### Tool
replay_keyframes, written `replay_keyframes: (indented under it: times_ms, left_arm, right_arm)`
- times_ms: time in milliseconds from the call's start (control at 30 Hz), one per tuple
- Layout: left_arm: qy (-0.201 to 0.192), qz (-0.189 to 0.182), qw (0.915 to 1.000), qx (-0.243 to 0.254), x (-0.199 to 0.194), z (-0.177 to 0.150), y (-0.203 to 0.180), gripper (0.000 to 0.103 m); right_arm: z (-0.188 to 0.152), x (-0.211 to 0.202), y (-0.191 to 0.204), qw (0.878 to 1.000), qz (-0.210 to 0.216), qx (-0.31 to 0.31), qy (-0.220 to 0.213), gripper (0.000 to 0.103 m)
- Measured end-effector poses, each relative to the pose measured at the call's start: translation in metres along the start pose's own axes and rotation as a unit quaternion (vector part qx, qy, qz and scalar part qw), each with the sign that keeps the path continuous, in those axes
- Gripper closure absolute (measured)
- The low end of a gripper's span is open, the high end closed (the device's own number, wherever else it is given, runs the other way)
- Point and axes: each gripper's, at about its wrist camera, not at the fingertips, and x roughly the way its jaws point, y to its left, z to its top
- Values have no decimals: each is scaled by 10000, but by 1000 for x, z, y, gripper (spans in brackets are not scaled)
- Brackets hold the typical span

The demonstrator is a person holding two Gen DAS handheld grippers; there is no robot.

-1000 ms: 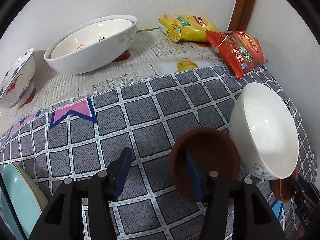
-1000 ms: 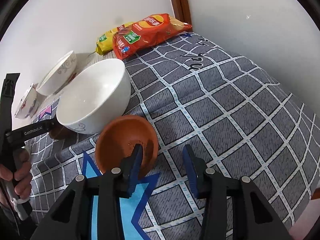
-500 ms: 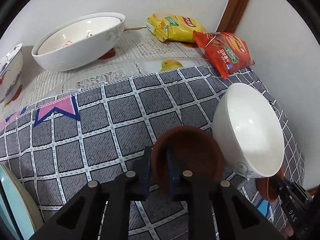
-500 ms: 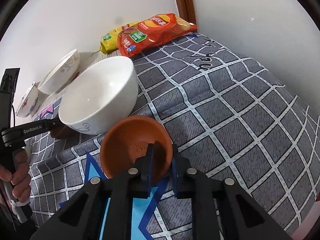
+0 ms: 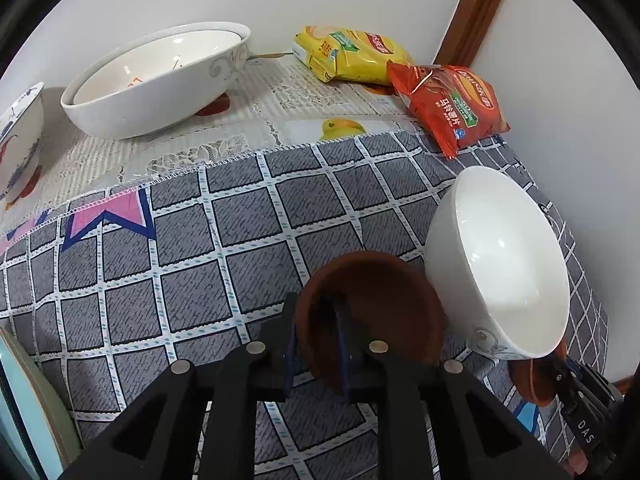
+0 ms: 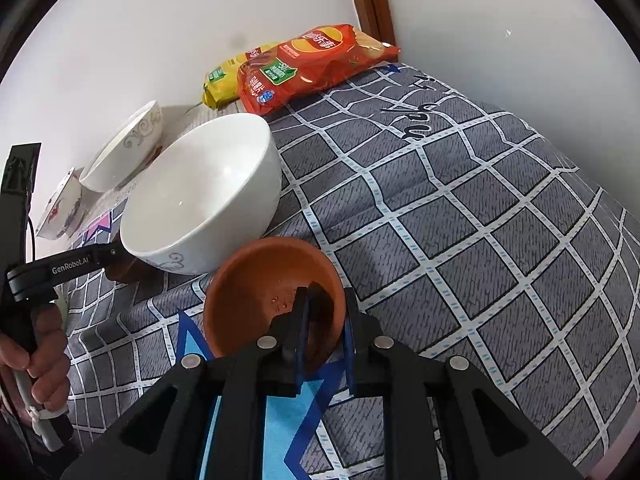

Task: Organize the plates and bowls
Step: 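Lift both brown bowls and carry the right gripper's bowl over the white bowl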

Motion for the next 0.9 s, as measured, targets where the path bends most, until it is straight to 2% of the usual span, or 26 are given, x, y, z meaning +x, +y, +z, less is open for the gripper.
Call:
replay_keyframes:
  times_ms: [167,333,600,700,833,900]
  left_arm:
    - [-75,-161,9998,-84,-6,1,3,93]
    - [-125,-326,9993,-162,-16,5,8,94]
    - [-422,-187,9988,-163,-53,12,8,94]
    - [-571,-92,9981,-208,-71,14,12,94]
    - [-731,84,9966,-373,-91,18,18,94]
    - [-738,43,9964,-418,-96,22,21,94]
  right_arm:
    - [1,-5,0,9999,89,54,-129,94]
    - [3,-19,0,9993,187,99,-310,94]
    - [9,-49,-8,9977,296,292,-534,94]
    - [13,-62,-9,9975,382,377,-469,94]
    - [30,-81,-2,9965,447,331,-616,94]
    - [42,-88,3,9956,544,359,-670,94]
